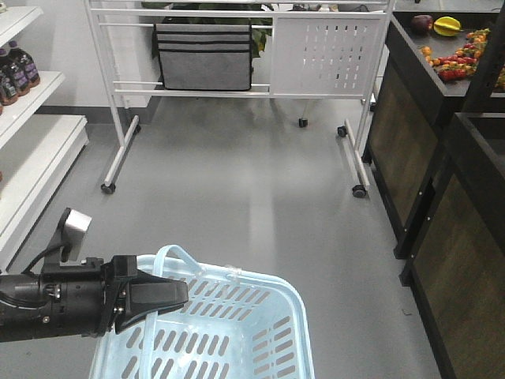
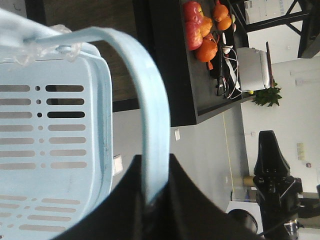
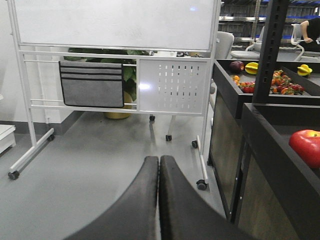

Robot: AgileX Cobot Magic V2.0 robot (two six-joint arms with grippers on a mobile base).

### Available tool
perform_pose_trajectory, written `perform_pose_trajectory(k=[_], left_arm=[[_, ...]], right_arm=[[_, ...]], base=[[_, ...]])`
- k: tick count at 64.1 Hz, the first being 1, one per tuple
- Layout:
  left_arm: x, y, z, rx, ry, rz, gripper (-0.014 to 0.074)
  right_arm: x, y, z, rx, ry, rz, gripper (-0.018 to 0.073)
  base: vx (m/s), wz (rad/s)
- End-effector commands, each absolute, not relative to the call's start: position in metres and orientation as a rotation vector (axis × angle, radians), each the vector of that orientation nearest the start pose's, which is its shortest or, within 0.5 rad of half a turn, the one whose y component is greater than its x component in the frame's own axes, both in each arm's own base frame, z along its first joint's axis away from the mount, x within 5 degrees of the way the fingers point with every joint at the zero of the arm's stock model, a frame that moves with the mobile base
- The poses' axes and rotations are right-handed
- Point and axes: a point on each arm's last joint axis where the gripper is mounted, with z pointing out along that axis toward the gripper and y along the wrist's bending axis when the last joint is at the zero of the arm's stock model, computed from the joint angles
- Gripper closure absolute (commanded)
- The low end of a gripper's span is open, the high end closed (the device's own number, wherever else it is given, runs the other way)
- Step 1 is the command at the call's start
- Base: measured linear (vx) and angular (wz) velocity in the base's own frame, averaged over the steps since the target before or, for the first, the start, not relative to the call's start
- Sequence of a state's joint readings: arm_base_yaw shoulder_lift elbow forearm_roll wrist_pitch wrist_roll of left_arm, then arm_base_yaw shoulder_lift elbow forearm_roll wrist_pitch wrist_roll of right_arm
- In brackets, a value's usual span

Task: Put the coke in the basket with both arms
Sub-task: 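Turn the base away from the shelf carrying the basket in the left gripper, then drive past the whiteboard stand holding the basket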

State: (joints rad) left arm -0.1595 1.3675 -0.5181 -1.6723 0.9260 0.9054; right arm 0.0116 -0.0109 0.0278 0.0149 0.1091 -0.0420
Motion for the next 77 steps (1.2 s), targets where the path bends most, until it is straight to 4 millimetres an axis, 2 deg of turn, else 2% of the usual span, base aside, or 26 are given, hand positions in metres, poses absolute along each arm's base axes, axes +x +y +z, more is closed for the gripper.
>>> perform_pose_trajectory(k=[1, 77], left_arm=[[0.2082, -0.1099, 0.2384, -0.212, 2.205, -1.663, 0.0603], [0.2082, -0.1099, 0.2384, -0.212, 2.205, -1.663, 0.0603]], right_arm=[[0.0559, 0.0007, 0.1979, -0.035, 1.535, -0.017, 0.0568], [0.0559, 0.0007, 0.1979, -0.035, 1.535, -0.017, 0.0568]], base=[[0.07, -0.13], [0.13, -0.01]])
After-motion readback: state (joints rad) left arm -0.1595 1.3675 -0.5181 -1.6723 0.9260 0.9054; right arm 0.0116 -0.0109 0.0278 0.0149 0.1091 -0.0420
